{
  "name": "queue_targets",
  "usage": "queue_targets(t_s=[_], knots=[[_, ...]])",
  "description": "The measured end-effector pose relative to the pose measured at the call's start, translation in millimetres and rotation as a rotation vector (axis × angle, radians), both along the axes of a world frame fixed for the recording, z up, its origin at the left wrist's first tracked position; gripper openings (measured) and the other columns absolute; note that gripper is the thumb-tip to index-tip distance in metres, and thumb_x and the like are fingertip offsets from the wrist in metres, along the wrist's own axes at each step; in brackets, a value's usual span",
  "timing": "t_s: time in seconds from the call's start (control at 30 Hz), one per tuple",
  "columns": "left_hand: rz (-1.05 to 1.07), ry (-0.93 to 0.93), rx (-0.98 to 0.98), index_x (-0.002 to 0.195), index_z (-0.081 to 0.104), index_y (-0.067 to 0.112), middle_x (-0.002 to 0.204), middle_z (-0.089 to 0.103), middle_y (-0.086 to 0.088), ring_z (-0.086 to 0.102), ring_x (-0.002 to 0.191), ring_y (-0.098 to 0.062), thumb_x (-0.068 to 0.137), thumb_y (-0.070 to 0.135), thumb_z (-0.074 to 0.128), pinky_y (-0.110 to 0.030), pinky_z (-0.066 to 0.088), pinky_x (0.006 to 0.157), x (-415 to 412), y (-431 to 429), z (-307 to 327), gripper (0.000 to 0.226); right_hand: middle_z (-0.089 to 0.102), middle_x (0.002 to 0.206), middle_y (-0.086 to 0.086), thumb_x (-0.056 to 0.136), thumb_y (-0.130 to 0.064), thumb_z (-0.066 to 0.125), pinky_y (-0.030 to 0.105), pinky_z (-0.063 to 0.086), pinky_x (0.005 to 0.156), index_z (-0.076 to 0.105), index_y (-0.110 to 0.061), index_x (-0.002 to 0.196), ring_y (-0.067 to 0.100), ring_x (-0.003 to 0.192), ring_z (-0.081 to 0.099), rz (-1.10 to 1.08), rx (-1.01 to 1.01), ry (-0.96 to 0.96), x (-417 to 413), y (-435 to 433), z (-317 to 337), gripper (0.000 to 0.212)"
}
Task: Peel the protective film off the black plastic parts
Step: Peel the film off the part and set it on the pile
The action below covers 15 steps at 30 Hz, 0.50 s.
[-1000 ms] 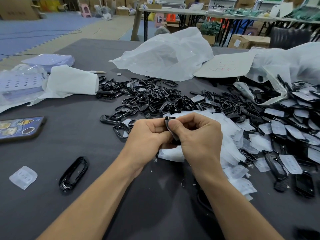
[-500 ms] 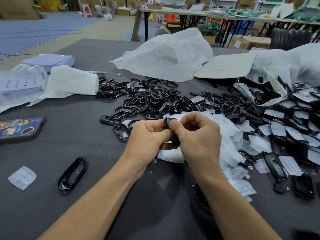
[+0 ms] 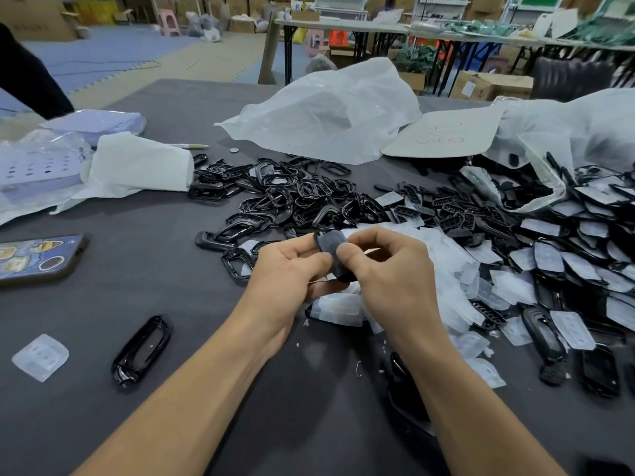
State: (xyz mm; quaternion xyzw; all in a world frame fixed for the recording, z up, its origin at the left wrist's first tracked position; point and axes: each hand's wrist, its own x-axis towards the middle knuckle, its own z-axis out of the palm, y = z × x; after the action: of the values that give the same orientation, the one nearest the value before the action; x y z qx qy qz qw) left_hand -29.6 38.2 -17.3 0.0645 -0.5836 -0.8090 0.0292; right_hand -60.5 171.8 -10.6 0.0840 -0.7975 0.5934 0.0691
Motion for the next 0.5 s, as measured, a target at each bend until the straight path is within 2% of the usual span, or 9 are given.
queue_targets(t_s=[0.07, 0.17, 0.3, 0.5], knots=[[-0.012, -0.001, -0.021, 0.104, 0.08, 0.006, 0.099, 0.08, -0.014, 0.076, 0.089, -0.02, 0.094, -0.011, 0.054, -0.032, 0.064, 0.079, 1.2, -0.7, 1.4, 0.032, 0.075, 0.069, -0.01, 0.082, -0.023, 0.077, 0.032, 0.058, 0.068, 0.075, -0.028, 0.074, 0.01, 0.067, 0.072, -0.021, 0.0, -0.009, -1.1, -0.2, -0.1, 0.01], [0.079, 0.002, -0.126, 0.1, 0.082, 0.011, 0.092, 0.081, -0.01, 0.075, 0.084, -0.02, 0.094, -0.002, 0.064, -0.029, 0.062, 0.075, 1.9, -3.8, 3.3, 0.024, 0.075, 0.068, -0.007, 0.079, -0.023, 0.077, 0.04, 0.062, 0.072, 0.076, -0.028, 0.075, 0.016, 0.068, 0.074, -0.008, -0.018, -0.034, -2.0, 0.5, 0.3, 0.006], [0.187, -0.002, -0.173, 0.09, 0.085, 0.016, 0.083, 0.079, -0.016, 0.066, 0.068, -0.022, 0.091, 0.001, 0.07, -0.033, 0.056, 0.066, 0.9, -7.9, 4.2, 0.021, 0.074, 0.065, -0.007, 0.072, -0.032, 0.072, 0.039, 0.062, 0.069, 0.076, -0.033, 0.076, 0.014, 0.063, 0.073, 0.031, -0.003, -0.035, 0.5, -1.8, 0.5, 0.006], [0.177, -0.029, -0.151, 0.085, 0.085, 0.014, 0.075, 0.076, -0.01, 0.062, 0.061, -0.016, 0.091, -0.001, 0.069, -0.027, 0.056, 0.059, 1.1, -8.5, 5.4, 0.022, 0.074, 0.066, -0.006, 0.074, -0.025, 0.075, 0.043, 0.063, 0.069, 0.077, -0.031, 0.077, 0.017, 0.063, 0.072, 0.029, -0.03, -0.022, -0.8, -2.6, -1.0, 0.007]])
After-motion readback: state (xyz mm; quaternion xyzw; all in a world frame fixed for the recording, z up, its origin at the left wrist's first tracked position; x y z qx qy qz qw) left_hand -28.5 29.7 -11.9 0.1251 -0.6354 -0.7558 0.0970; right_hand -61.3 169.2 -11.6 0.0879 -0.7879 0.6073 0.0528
